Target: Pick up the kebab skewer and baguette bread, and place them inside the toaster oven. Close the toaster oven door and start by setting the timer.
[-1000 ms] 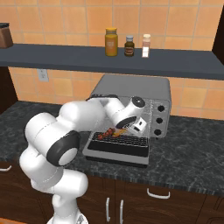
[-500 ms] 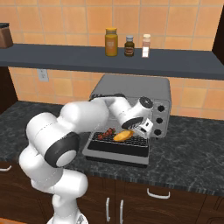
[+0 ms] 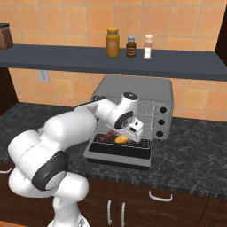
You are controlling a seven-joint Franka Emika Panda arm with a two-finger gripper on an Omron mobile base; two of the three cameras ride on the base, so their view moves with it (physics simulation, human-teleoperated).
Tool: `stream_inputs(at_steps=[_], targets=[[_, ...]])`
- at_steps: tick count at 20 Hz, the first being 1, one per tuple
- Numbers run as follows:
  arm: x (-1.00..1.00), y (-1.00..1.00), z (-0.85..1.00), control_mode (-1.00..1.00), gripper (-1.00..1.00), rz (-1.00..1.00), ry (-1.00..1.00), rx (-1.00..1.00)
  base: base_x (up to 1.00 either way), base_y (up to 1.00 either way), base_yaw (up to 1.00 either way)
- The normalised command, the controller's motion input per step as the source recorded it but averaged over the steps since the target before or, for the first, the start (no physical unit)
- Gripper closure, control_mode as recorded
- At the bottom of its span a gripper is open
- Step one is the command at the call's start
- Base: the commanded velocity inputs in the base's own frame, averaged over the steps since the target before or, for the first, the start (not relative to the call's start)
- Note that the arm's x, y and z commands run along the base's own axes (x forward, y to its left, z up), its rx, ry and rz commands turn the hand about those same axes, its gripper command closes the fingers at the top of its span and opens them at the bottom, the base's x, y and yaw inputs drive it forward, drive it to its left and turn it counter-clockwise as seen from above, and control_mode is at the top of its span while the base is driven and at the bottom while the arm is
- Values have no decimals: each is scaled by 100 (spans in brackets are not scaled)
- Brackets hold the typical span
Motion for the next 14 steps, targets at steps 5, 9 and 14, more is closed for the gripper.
stream_inputs(at_steps=[5,9,14], targets=[[-76,0,-24,-100,-100,0,0,-12,0,0,0],[-55,5,-32,-100,-100,0,0,-6,0,0,0],[0,2,-26,-100,-100,0,0,-2,0,0,0]])
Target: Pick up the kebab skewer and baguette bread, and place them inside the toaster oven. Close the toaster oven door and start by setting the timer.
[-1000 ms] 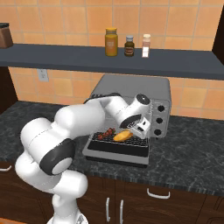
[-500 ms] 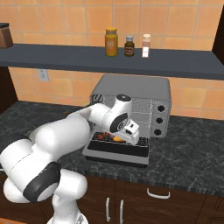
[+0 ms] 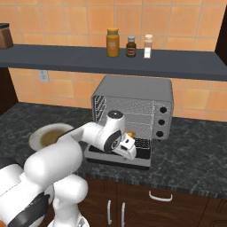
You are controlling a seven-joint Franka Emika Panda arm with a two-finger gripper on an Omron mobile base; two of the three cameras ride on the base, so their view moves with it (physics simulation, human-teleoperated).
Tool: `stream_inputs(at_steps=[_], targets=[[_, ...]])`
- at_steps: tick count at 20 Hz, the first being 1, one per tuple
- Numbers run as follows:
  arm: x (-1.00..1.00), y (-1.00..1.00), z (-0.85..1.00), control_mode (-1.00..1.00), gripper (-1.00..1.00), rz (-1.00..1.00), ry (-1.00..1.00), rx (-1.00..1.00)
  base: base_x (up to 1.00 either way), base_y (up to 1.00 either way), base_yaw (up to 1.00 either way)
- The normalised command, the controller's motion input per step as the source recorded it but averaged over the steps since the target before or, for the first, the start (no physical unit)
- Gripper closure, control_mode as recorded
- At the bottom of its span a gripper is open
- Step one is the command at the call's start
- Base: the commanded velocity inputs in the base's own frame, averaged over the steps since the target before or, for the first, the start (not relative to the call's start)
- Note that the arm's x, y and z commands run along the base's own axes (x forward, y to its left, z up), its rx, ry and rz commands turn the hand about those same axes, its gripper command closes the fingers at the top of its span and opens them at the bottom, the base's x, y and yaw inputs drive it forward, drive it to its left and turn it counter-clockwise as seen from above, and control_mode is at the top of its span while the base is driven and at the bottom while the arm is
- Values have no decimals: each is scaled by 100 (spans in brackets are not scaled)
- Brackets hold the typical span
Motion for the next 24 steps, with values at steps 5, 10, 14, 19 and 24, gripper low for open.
stream_inputs(at_steps=[5,10,14,19,24], targets=[[14,0,-15,-100,-100,0,0,-3,0,0,0],[37,0,-13,-100,-100,0,0,-3,0,0,0],[37,0,-10,-100,-100,0,0,-2,0,0,0],[29,0,0,-100,-100,0,0,-1,0,0,0],[17,0,-2,-100,-100,0,-4,0,0,0,0]])
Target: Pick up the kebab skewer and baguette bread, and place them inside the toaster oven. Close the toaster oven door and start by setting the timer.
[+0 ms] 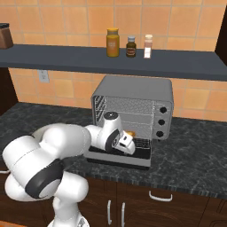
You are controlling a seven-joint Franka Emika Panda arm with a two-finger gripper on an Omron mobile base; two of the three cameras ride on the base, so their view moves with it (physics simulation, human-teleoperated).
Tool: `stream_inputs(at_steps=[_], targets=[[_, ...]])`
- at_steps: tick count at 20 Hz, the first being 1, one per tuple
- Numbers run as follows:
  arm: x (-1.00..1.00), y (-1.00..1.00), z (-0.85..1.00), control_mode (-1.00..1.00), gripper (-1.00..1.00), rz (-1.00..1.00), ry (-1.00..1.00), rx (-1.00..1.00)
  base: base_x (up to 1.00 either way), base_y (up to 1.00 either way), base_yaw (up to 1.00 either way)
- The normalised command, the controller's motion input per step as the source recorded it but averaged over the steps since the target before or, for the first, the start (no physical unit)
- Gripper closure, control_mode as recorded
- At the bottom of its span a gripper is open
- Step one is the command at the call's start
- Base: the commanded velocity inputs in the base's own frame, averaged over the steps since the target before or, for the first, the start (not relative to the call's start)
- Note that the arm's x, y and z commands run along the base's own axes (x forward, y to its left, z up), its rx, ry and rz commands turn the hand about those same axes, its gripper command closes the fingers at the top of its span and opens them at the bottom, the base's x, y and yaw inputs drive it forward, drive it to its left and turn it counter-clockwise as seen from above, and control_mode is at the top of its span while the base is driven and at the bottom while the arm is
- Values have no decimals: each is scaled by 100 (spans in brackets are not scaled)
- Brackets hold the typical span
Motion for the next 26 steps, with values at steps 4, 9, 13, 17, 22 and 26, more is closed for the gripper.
stream_inputs(at_steps=[4,9,13,17,22,26], targets=[[19,0,-1,-100,-100,-4,-9,0,0,0,0],[31,0,-1,-100,-100,-6,-12,0,0,0,0],[53,0,0,-100,-100,-12,-15,0,0,0,0],[51,-4,0,-100,-100,-12,-13,0,0,0,0],[34,-9,0,-100,-100,-10,-11,0,0,0,0],[38,-2,0,-100,-100,-8,-12,0,0,0,0]])
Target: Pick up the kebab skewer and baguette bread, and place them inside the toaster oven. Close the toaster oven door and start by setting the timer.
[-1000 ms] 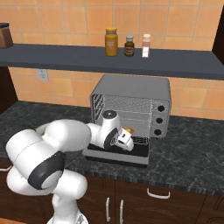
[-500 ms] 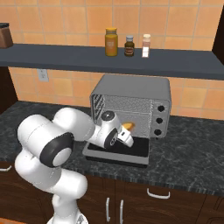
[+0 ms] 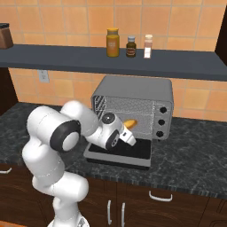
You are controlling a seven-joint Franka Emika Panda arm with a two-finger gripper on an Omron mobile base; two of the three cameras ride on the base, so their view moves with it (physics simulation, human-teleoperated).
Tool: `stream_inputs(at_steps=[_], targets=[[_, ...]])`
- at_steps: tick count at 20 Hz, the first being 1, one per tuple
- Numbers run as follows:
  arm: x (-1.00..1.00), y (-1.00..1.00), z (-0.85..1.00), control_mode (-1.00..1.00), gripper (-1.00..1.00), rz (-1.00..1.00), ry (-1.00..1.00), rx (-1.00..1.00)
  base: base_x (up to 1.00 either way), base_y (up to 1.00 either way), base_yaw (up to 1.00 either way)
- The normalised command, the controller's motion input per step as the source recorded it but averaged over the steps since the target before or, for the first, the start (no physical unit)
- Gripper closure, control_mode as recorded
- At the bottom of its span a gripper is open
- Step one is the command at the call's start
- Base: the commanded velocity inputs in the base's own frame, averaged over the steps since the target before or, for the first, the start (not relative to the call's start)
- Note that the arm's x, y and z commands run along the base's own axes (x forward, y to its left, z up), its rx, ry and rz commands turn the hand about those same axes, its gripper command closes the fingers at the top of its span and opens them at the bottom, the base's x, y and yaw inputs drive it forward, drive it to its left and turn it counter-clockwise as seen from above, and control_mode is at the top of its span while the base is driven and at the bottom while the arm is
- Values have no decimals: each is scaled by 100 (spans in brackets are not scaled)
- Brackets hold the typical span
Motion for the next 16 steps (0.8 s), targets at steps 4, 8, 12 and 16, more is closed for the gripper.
stream_inputs(at_steps=[4,8,12,16], targets=[[31,0,0,-100,-100,-4,-12,0,0,0,0],[14,0,0,-100,-100,0,-7,1,0,0,0],[-29,-6,4,-100,-100,1,0,3,0,0,0],[-86,-10,24,-100,-100,10,0,2,0,0,0]])
